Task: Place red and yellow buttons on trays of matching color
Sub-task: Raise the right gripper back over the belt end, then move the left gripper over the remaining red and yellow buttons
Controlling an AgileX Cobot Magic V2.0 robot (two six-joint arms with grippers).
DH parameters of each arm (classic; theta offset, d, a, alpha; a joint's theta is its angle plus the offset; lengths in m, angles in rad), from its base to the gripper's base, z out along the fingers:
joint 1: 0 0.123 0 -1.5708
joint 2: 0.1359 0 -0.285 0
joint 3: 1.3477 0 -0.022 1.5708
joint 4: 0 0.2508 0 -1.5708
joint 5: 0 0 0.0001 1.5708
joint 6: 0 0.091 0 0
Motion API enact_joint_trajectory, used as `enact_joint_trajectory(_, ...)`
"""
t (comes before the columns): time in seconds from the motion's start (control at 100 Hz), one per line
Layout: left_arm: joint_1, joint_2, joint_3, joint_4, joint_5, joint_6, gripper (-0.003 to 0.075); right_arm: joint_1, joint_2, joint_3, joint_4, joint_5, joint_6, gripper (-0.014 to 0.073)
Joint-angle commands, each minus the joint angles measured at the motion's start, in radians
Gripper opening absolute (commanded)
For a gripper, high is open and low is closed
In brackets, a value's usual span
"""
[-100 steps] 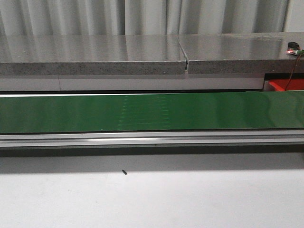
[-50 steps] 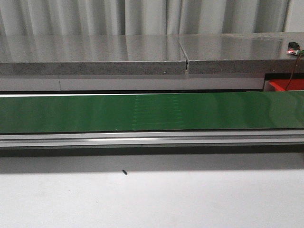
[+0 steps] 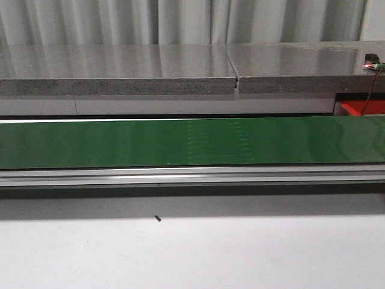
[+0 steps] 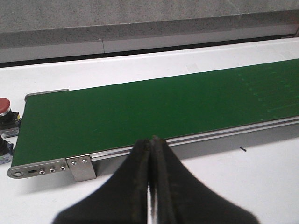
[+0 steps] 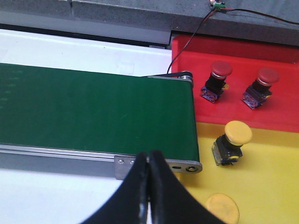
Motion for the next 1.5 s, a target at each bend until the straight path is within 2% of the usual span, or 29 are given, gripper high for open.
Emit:
enact_joint_trajectory(0.0, 0.003, 0.011, -0.026, -0.024, -0.068, -0.004, -0.002, -0.005, 0.0, -0.026, -0.012, -0.08, 0.001, -0.0067)
enact_joint_trajectory(0.29, 0.003, 0.011, -0.026, -0.024, -0.086, -0.004, -0.002, -0.005, 0.0, -0.026, -0.012, -0.08, 0.001, -0.0067)
enact_joint_trajectory(0.44, 0.008, 0.011, -0.026, 0.049, -0.114, -0.006, -0.002, -0.005, 0.0, -0.026, -0.012, -0.08, 0.001, -0.0067)
enact_joint_trajectory(0.51, 0.012, 0.011, -0.026, 0.079, -0.112, -0.069, -0.002, -0.005, 0.0, -0.026, -0.012, -0.08, 0.001, -0.0067)
enact_joint_trajectory(0.64, 0.018, 0.018, -0.026, 0.228, -0.129, -0.281, -0.002, -0.005, 0.0, -0.026, -0.012, -0.08, 0.001, -0.0067)
enact_joint_trajectory(0.96, 0.018, 0.155, -0.033, 0.213, -0.193, -0.288, -0.0015, -0.005, 0.0, -0.026, -0.012, -0.08, 0.001, -0.0067)
enact_joint_trajectory(1.01, 0.018, 0.189, -0.033, 0.213, -0.21, -0.288, 0.001, -0.005, 0.0, -0.026, -0.012, -0.08, 0.001, -0.0067)
enact_joint_trajectory(1.08, 0.018, 0.236, -0.034, 0.213, -0.235, -0.288, 0.0086, -0.005, 0.0, -0.026, -0.012, -0.08, 0.001, -0.0067)
enact_joint_trajectory(1.13, 0.018, 0.27, -0.035, 0.213, -0.256, -0.288, 0.0162, -0.005, 0.0, -0.026, -0.012, -0.08, 0.001, -0.0067)
enact_joint_trajectory(1.14, 0.018, 0.286, -0.038, 0.213, -0.261, -0.288, 0.0198, -0.005, 0.0, -0.026, -0.012, -0.08, 0.001, -0.0067)
enact_joint_trajectory(1.15, 0.018, 0.286, -0.038, 0.213, -0.261, -0.288, 0.0198, -0.005, 0.0, -0.026, -0.012, -0.08, 0.001, -0.0067)
enact_joint_trajectory(1.25, 0.018, 0.363, -0.039, 0.235, -0.301, -0.288, 0.0402, -0.005, 0.0, -0.026, -0.012, -0.08, 0.001, -0.0067)
enact_joint_trajectory(1.31, 0.018, 0.411, -0.042, 0.235, -0.309, -0.288, 0.0481, -0.005, 0.0, -0.026, -0.012, -0.08, 0.001, -0.0067)
enact_joint_trajectory(1.37, 0.026, 0.454, -0.051, 0.231, -0.309, -0.303, 0.0507, -0.005, 0.0, -0.026, -0.012, -0.08, 0.001, -0.0067)
enact_joint_trajectory(1.49, 0.074, 0.536, -0.089, 0.231, -0.311, -0.33, 0.0505, -0.005, 0.0, -0.026, -0.012, -0.08, 0.001, -0.0067)
